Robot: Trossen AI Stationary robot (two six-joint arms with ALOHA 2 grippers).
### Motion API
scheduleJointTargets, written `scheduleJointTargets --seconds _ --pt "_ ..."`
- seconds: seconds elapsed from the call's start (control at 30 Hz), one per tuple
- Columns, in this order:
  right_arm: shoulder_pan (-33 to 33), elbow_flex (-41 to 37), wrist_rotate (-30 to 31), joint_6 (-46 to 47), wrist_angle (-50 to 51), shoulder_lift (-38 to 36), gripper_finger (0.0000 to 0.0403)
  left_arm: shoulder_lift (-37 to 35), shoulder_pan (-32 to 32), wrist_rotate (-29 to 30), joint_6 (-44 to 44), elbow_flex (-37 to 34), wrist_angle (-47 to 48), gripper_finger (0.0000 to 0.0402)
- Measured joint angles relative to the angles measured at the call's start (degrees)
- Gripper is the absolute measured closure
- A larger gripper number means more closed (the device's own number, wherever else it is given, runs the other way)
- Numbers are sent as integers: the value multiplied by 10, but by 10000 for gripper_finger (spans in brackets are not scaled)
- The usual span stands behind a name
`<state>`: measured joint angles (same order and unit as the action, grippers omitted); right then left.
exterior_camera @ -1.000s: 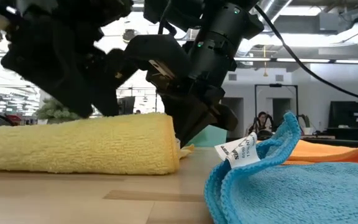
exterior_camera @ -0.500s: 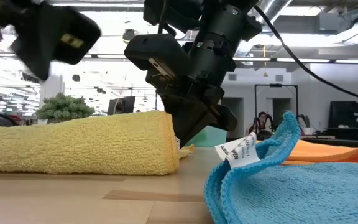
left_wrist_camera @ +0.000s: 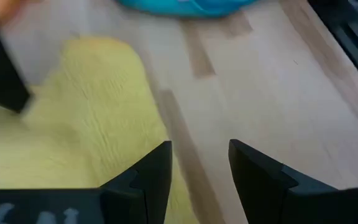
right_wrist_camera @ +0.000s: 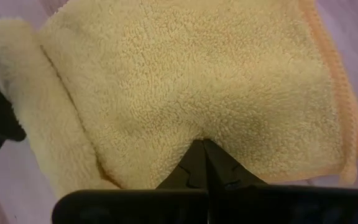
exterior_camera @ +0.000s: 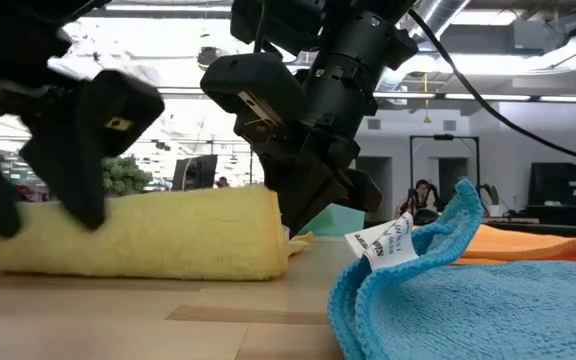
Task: Roll microfiber towels into tight, uniform cylinder then place into a basket
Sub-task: Roll the yellow towel
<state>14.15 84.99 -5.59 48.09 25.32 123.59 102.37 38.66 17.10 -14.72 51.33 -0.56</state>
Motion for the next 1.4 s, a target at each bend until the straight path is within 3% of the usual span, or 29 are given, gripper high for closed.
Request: scheduleJointTargets --seconds 0.5,0.6,0.83,1.17,1.4 --pt "5 0 0 -22 0 0 400 0 -58 -25 15 0 18 249" --pt "5 0 16 -27 0 0 392 0 -71 -58 16 0 27 249" --pt "11 18 29 -41 15 0 371 0 -79 -71 15 0 33 249" --pt "57 39 142 -50 132 -78 378 0 -82 -90 16 0 41 249" --pt "131 6 168 -48 121 -132 391 0 -90 -117 16 0 40 249"
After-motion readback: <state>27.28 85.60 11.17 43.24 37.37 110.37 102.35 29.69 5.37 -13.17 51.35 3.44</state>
